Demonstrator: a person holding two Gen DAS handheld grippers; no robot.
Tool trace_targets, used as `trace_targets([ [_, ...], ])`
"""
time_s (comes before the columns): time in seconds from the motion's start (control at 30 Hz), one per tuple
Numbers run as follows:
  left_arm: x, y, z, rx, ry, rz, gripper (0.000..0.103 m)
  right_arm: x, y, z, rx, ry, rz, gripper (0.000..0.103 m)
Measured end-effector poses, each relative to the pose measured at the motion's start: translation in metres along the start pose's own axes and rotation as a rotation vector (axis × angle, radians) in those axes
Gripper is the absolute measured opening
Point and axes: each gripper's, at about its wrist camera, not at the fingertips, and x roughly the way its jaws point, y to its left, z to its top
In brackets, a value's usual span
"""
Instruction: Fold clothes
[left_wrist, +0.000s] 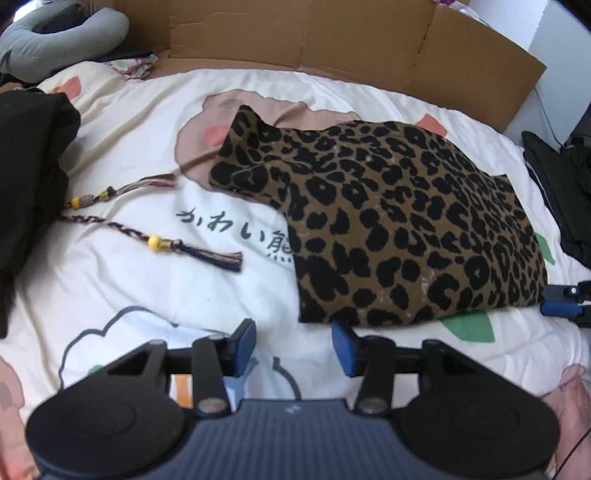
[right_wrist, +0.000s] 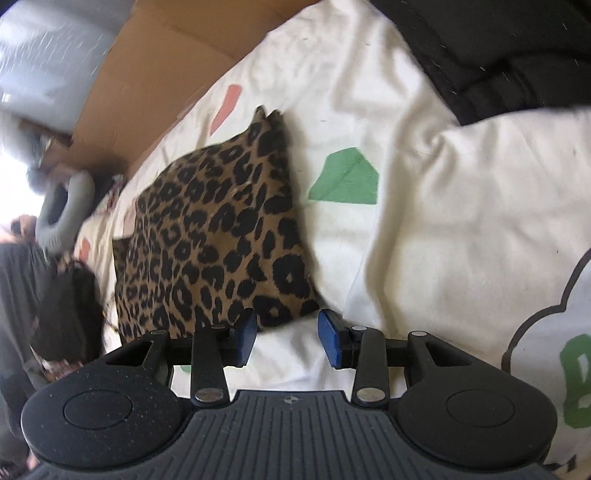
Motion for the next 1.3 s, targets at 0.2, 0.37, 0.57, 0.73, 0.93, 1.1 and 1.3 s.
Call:
trace_targets([
  [0.2,0.004,0.002,0.004,-0.006,-0.001,-0.005,0.05,0.0,0.003,0.004,0.007,-0.006,0.003,0.01],
  [0.37,0.004,0.003,0.002,-0.004,-0.003,-0.007,0.052,-0.009,0.001,0.004,0.0,-0.02,0.027,0.006],
  [0.57,0.006,0.005,0.001,-0.007,0.001,-0.007,0.054,-0.006,-0.008,0.003,0.039,0.009,0.039,0.016],
  [0.73,0.006,0.005,0.001,-0.008,0.003,-0.012,0.054,0.002,-0.01,0.001,0.065,0.021,0.055,0.036],
  [0.93,0.005,0.007,0.002,-0.031,-0.01,-0.047,0.054,0.006,-0.015,0.004,0.129,0.006,0.108,0.037],
  [1.1,0.004,0.009,0.006,-0.063,-0.031,-0.087,0.054,0.009,-0.017,0.006,0.181,-0.005,0.154,0.036],
  [1.3,0.008,0.011,0.011,-0.094,-0.044,-0.127,0.053,-0.002,-0.014,0.008,0.133,-0.048,0.227,0.012],
])
